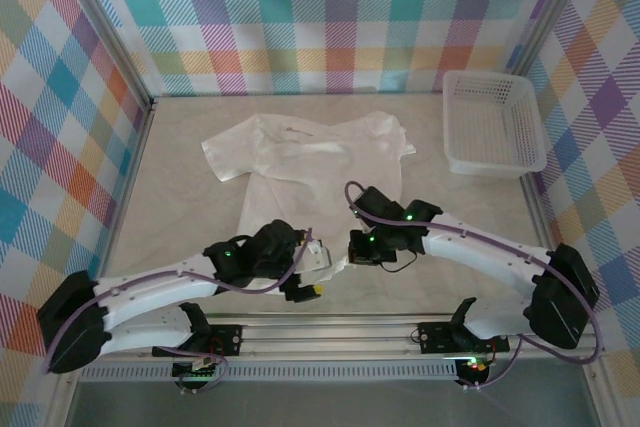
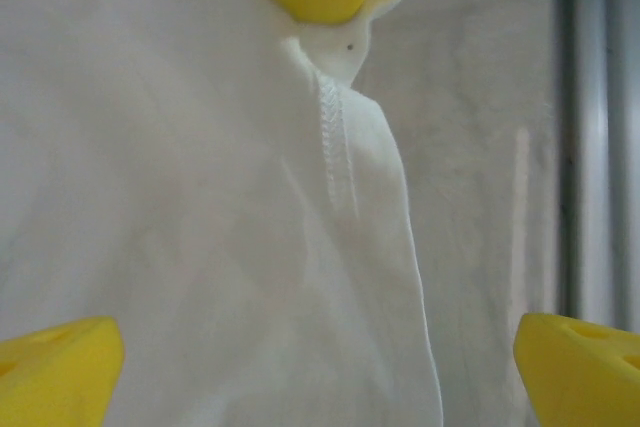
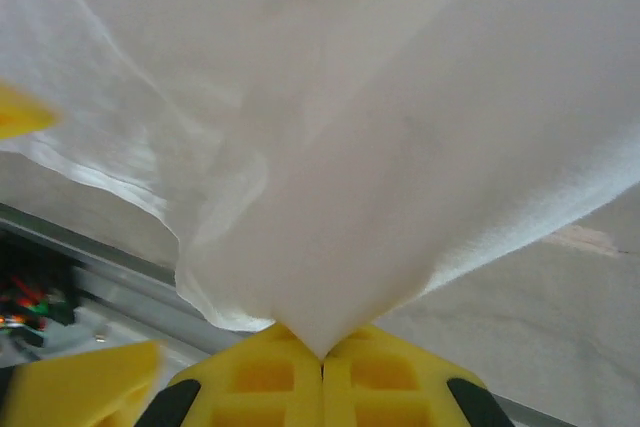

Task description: Fold the inside-out t-shirt

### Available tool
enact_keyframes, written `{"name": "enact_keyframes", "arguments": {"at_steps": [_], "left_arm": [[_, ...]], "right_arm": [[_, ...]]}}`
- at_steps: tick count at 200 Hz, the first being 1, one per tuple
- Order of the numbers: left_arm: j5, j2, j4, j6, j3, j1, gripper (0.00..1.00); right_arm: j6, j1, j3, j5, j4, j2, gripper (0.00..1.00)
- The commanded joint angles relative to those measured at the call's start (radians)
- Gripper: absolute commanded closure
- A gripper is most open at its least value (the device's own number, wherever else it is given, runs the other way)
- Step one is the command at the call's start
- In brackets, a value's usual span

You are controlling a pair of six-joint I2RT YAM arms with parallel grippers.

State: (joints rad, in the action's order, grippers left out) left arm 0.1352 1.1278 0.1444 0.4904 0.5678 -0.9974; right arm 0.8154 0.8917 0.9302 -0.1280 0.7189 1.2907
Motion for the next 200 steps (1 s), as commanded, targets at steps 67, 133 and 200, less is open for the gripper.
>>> {"name": "enact_keyframes", "arguments": {"at_steps": [67, 133, 200], "left_arm": [[-0.350, 0.180, -0.284, -0.098, -0.016, -0.029, 0.45], [-0.232, 0.145, -0.183, -0.229, 0.000, 0.061, 0.45], [-0.256, 0.212, -0.158, -0.351, 0.023, 0.123, 0.54]], "right_arm": [[0.037, -0.055, -0.016, -0.012, 0.039, -0.008, 1.00], [0.032, -0.117, -0.071, 0.054, 0.085, -0.123, 1.00], [0.050, -0.151, -0.093, 0.101, 0.132, -0.194, 1.00]]}}
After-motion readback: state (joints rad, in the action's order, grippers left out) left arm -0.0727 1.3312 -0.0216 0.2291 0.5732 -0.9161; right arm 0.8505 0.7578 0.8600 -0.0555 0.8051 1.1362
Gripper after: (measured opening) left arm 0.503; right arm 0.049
